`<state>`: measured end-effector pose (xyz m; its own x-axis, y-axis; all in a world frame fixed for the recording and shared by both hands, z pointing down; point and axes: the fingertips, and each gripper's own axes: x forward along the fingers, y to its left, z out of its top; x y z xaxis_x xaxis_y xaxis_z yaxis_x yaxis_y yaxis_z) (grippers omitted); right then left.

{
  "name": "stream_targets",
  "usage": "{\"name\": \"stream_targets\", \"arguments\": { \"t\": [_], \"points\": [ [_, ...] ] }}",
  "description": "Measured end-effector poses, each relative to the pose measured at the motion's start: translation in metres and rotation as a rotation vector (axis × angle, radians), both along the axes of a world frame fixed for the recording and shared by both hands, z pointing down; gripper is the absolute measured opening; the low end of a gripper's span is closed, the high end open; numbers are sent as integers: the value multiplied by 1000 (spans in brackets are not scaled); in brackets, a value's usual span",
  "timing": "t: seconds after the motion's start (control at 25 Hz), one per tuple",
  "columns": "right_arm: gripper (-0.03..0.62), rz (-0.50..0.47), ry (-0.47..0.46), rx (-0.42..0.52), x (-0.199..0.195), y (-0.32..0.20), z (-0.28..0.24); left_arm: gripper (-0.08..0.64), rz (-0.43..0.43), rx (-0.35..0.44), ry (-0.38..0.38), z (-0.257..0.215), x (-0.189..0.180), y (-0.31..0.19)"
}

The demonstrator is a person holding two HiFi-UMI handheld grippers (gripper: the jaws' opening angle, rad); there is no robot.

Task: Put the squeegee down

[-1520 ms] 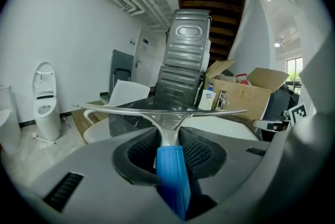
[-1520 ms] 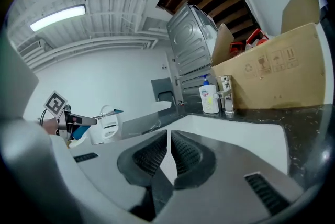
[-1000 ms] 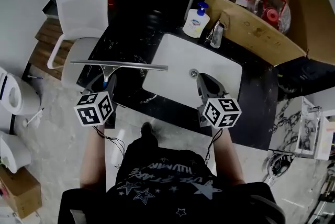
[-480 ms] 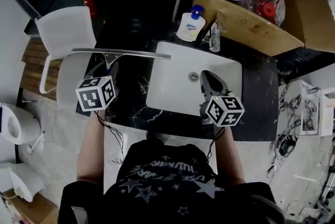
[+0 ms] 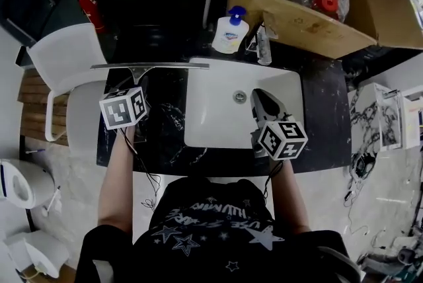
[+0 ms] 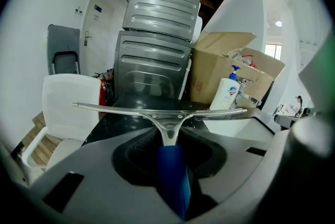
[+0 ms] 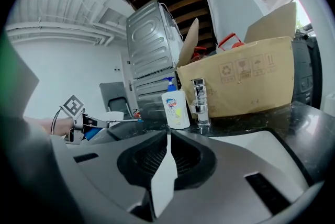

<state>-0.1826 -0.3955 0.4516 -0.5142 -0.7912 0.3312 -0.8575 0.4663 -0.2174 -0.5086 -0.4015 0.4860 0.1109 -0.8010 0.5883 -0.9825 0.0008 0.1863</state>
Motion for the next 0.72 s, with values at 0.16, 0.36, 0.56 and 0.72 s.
{"name": "stream_targets", "arguments": {
  "t": [0.16,0.36,0.56,0.72],
  "points": [
    [55,25,3,-7,2,-2,4,143,18,-30,8,-1,6,-10],
    [55,49,6,-16,6,-4,8,143,17,-67,-27,13,3,-27],
    [55,72,7,-20,11,-8,9,143,22,-111,-33,40,0,-38],
    [55,79,2,-25,11,-12,12,143,35,-131,-42,42,2,-43]
  ]
}}
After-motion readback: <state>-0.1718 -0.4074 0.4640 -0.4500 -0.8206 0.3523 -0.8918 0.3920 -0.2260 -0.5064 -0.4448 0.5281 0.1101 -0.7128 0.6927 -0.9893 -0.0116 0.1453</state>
